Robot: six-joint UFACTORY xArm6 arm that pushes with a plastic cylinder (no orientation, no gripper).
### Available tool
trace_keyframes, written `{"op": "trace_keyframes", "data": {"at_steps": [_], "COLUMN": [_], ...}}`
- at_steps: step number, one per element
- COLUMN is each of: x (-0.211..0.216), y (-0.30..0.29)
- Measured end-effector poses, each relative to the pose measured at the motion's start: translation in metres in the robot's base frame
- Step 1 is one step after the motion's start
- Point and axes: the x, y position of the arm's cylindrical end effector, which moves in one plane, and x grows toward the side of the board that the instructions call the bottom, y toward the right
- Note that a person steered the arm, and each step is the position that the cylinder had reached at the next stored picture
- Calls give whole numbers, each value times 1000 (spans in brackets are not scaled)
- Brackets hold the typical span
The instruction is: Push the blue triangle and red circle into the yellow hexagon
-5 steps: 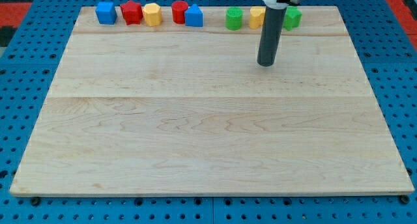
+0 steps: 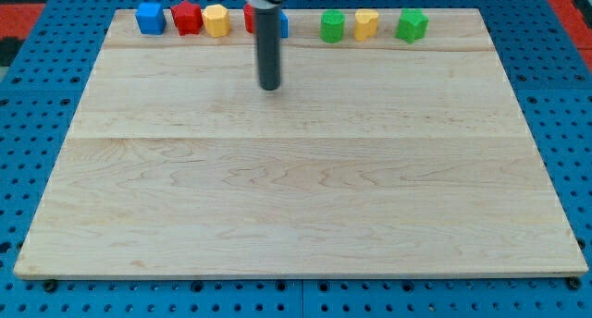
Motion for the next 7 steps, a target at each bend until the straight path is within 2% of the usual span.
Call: {"op": "trace_keyframes", "data": {"at_steps": [2, 4, 6, 7], "x": [-45, -97, -127, -127], "y": [54, 52, 52, 61]}}
